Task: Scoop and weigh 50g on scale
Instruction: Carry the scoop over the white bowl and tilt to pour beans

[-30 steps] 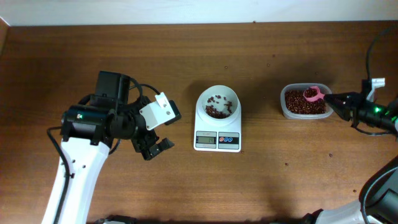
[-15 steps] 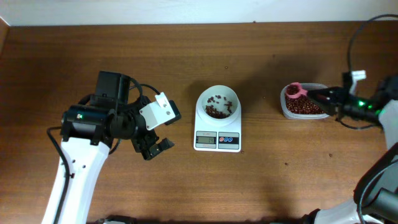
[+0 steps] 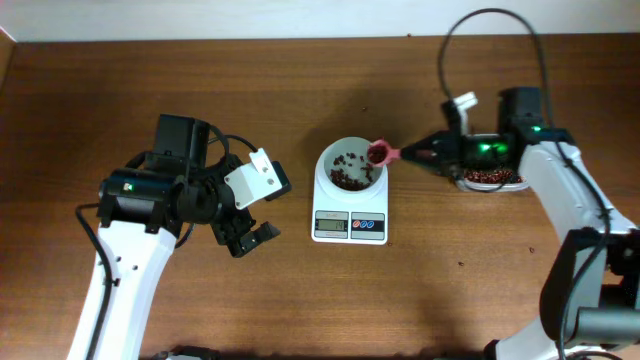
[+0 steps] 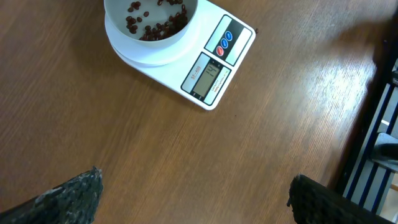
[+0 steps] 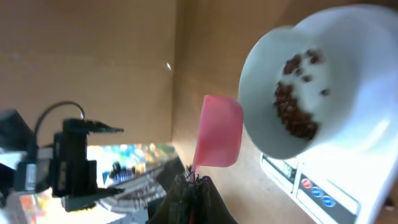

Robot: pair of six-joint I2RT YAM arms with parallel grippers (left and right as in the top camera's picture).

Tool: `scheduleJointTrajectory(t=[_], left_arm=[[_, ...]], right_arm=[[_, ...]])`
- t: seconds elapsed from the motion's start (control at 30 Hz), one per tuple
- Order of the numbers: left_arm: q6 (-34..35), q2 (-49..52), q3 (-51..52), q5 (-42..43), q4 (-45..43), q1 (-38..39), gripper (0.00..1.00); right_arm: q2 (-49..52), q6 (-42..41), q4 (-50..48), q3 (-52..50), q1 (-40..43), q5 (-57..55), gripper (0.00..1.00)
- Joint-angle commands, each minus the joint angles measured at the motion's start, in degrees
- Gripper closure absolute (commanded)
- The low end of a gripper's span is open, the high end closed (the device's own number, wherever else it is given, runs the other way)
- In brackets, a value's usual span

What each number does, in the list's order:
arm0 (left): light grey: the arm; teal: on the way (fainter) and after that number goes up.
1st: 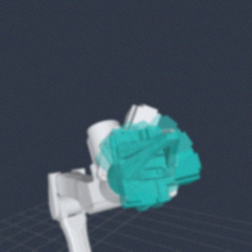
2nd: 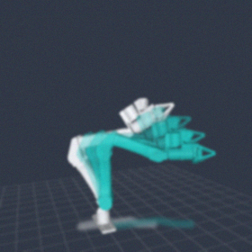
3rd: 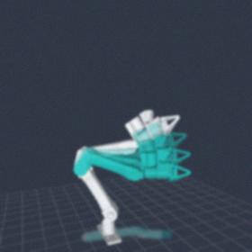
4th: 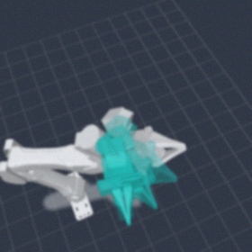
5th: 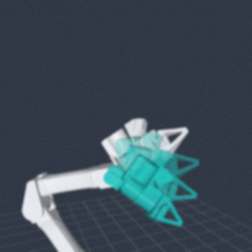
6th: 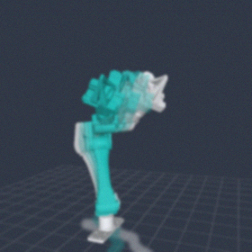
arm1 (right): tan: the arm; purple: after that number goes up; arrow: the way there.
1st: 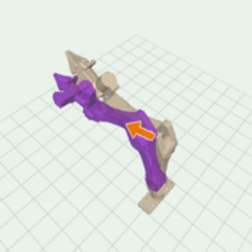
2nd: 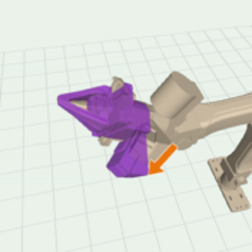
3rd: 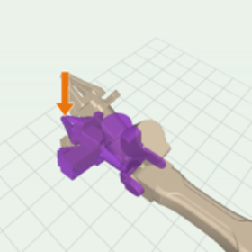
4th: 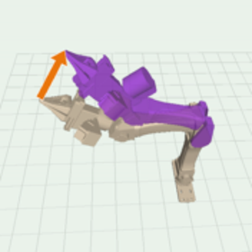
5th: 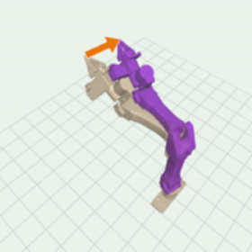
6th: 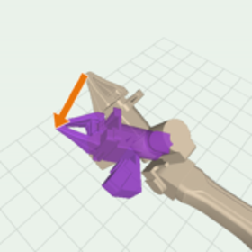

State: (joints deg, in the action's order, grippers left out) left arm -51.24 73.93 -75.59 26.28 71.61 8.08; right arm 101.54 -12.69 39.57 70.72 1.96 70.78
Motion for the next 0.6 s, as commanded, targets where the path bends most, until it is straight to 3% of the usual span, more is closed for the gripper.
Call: scheduleJointTrajectory(t=[0.0, 0.07, 0.2, 0.37, 0.57], left_arm=[[-0.5, 0.0, -0.4, 0.2, 0.1, 0.0, 0.01], [-0.5, 0.0, -0.4, 0.2, 0.1, 0.0, 0.01], [-0.5, 0.0, -0.4, 0.2, 0.1, 0.0, 0.01], [-0.5, 0.0, -0.4, 0.2, 0.0, 0.0, 0.01], [-0.5, 0.0, -0.4, 0.2, 0.0, 0.0, 0.01]], right_arm=[[0.4, -0.2, -0.4, 0.7, -3.7, -6.0, 0.96], [0.4, 1.2, -1.6, 0.7, -6.3, -15.7, 0.96], [0.4, 8.9, -4.3, 0.7, -9.3, -24.5, 0.96], [0.4, 14.3, -8.4, 0.7, -13.2, -32.4, 0.96], [0.2, 18.7, -11.4, 0.7, -15.0, -33.4, 0.96]])
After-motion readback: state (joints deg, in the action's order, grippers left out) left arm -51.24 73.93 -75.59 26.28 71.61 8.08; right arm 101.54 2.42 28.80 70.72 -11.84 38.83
